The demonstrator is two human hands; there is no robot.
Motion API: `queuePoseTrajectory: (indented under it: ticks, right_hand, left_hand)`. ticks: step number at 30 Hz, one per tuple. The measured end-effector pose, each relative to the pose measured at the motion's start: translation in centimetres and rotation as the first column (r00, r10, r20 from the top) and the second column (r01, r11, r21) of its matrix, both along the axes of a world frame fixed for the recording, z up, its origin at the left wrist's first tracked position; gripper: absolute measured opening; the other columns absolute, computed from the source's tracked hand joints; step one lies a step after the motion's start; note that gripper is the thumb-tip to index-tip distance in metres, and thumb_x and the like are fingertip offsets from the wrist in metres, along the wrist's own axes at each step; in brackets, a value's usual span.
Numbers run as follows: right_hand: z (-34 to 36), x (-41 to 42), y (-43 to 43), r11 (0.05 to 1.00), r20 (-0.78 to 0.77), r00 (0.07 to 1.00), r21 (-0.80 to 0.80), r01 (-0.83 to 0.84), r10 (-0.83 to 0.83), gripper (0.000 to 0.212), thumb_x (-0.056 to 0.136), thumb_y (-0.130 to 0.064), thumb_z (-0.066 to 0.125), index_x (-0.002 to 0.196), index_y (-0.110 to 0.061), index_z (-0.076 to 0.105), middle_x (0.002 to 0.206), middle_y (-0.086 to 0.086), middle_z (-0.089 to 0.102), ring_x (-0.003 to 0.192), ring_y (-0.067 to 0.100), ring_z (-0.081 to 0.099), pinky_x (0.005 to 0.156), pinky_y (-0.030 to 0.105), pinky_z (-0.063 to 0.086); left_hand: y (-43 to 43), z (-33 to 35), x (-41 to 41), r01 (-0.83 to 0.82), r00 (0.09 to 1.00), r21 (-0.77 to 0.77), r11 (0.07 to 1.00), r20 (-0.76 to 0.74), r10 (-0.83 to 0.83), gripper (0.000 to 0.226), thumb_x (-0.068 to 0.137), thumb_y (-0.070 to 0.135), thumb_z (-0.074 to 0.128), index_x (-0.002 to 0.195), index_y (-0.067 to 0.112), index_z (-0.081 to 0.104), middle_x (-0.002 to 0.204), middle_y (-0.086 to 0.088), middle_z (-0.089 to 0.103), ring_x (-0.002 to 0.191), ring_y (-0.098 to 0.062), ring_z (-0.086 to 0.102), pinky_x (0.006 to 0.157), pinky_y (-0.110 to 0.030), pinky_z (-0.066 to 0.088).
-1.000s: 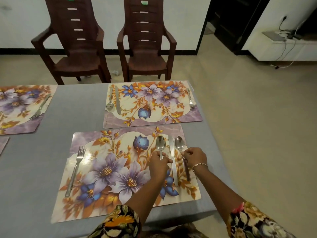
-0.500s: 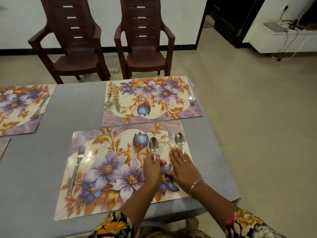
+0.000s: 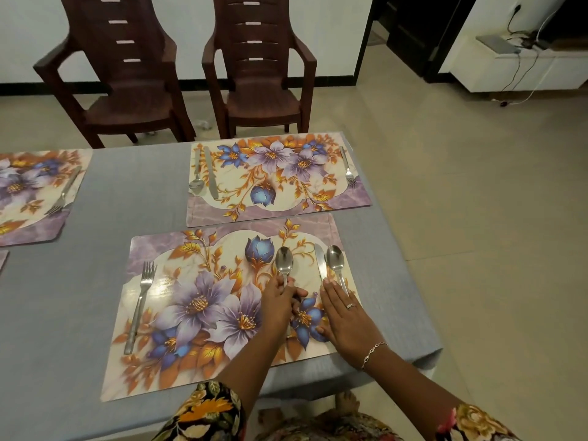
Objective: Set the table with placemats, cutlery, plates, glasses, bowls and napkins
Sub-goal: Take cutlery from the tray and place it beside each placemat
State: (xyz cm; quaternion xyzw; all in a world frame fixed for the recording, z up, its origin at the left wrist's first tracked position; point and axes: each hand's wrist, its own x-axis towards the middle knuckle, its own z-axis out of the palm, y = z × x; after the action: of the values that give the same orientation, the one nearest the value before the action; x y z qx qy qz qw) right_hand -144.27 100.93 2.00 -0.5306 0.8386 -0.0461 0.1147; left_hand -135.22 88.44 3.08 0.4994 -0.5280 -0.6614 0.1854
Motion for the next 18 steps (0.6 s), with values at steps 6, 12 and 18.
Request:
queuePoseTrajectory:
  ticks: [6, 12, 18]
  right_hand:
    - [0.4, 0.3, 1.0, 0.999, -0.01, 1.0, 0.042, -0.025, 0.026, 0.064, 0.096, -0.054, 0.006, 0.133, -0.013, 0.038, 0.133, 0.006, 0.055, 0.12, 0.023, 0.054, 0.109, 0.036, 0.031]
    - [1.9, 0.9, 0.2, 0.978, -0.03, 0.996, -0.189, -0.093, 0.089, 0.056, 0.095, -0.055, 0.013, 0.125, -0.02, 0.045, 0.127, 0.007, 0.059, 0.119, 0.025, 0.052, 0.106, 0.044, 0.035]
    - [3.4, 5.3, -4.9, 0.888, 0.284, 0.918, -0.442, -0.129, 0.275, 0.036, 0.088, -0.035, 0.038, 0.1, -0.014, 0.066, 0.09, 0.003, 0.069, 0.081, 0.015, 0.061, 0.072, 0.031, 0.052]
  left_hand:
    - [0.0, 0.5, 0.7, -0.039, 0.999, 0.071, 0.997, -0.028, 0.041, 0.017, 0.099, 0.015, 0.043, 0.098, 0.003, 0.056, 0.078, -0.009, 0.064, 0.072, -0.021, 0.061, 0.07, -0.032, 0.05]
    - [0.7, 2.8, 3.0, -0.121, 0.991, 0.127, 0.985, -0.037, 0.126, 0.021, 0.098, 0.016, 0.046, 0.101, 0.002, 0.061, 0.086, -0.013, 0.062, 0.076, -0.02, 0.059, 0.069, -0.029, 0.051]
    - [1.3, 6.1, 8.8, -0.246, 0.964, 0.181, 0.952, -0.061, 0.26, 0.016, 0.093, 0.009, 0.054, 0.087, 0.008, 0.068, 0.077, -0.01, 0.067, 0.064, -0.019, 0.062, 0.052, -0.025, 0.051]
